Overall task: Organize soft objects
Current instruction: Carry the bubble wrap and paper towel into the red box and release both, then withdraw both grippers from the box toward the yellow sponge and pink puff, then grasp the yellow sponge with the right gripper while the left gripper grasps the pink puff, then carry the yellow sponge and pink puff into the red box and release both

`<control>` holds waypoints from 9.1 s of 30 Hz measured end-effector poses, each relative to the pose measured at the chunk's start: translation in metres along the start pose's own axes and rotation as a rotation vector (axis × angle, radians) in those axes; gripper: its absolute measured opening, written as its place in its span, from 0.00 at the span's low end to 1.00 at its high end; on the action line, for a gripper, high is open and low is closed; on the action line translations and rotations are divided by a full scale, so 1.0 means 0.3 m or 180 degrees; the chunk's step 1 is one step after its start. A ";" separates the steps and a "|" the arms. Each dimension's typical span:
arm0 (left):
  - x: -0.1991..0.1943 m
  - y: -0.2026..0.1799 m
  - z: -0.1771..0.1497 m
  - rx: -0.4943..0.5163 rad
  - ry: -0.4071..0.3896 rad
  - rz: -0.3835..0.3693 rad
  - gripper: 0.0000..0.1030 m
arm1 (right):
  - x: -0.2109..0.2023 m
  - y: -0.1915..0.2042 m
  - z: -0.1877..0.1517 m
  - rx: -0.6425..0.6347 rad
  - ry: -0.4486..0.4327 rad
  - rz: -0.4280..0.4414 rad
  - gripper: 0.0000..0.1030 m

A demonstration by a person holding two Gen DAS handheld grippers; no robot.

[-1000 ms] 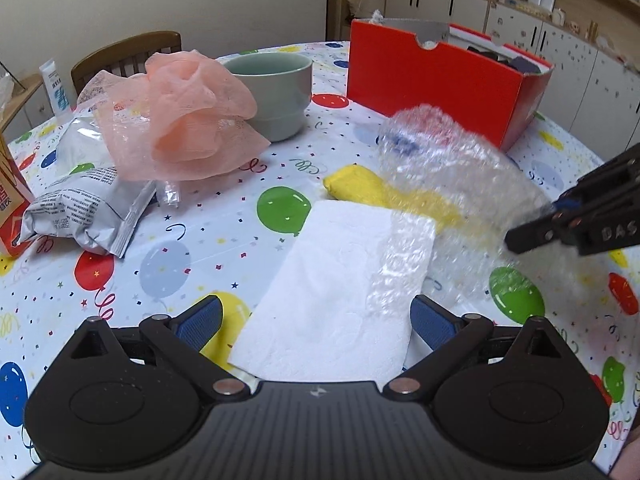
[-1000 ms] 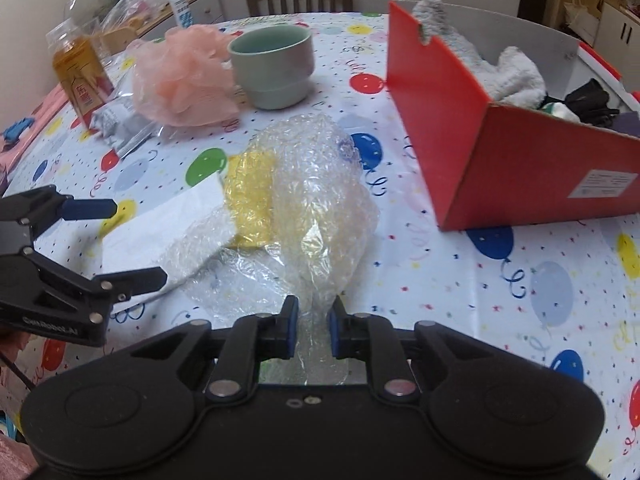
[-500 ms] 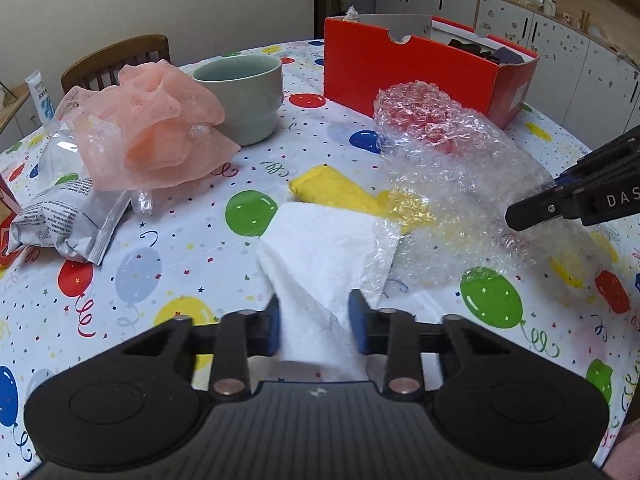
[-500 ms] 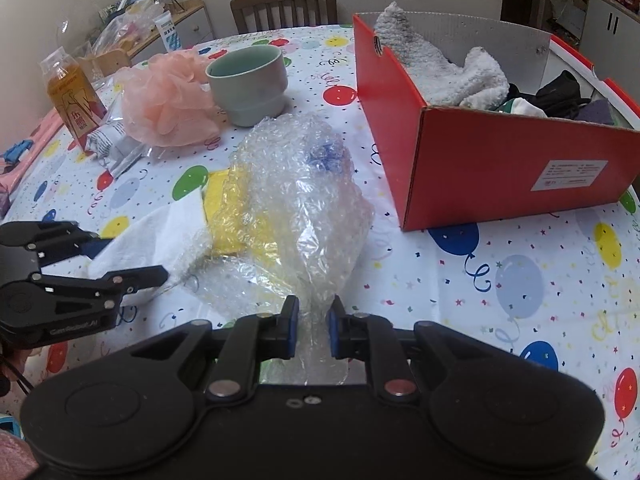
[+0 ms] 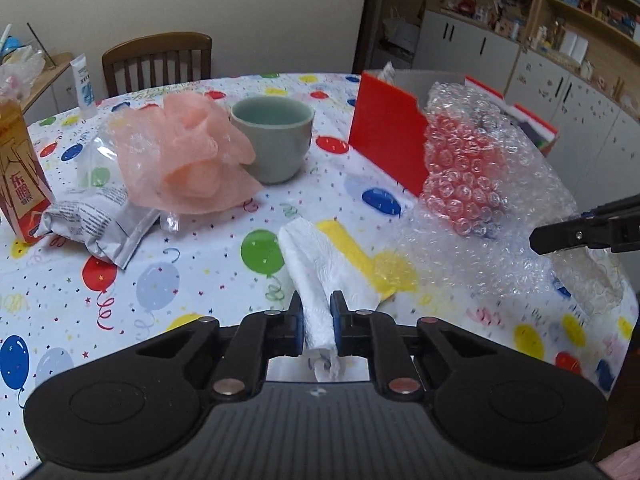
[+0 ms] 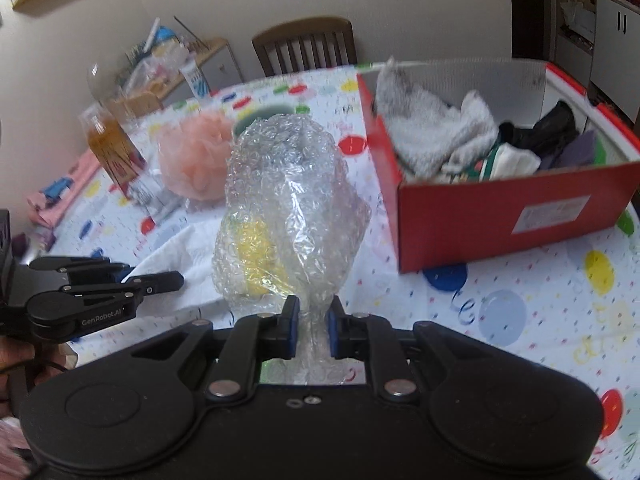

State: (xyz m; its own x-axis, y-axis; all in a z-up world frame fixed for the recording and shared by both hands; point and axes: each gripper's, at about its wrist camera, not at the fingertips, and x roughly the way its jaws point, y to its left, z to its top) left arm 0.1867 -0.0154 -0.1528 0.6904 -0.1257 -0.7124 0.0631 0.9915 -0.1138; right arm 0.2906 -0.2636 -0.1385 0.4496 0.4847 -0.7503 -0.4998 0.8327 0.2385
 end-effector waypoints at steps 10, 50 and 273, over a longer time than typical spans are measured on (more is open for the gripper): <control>-0.093 -0.099 0.171 -0.0166 -0.0389 0.0016 0.12 | -0.133 -0.121 0.138 -0.0060 -0.0186 0.0147 0.13; 0.304 -0.586 0.818 -0.0295 -0.0672 -0.0742 0.11 | 0.014 -0.727 0.524 -0.0111 -0.0012 -0.0279 0.12; 0.115 -0.428 0.671 0.0044 -0.0872 -0.0609 0.13 | -0.210 -0.424 0.380 0.0062 -0.0886 -0.0277 0.37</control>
State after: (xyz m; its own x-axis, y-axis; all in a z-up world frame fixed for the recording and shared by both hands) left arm 0.3474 -0.1403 -0.0233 0.8331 -0.2977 -0.4661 0.2188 0.9514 -0.2166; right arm 0.4103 -0.3695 -0.0511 0.6772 0.4639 -0.5711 -0.4374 0.8780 0.1944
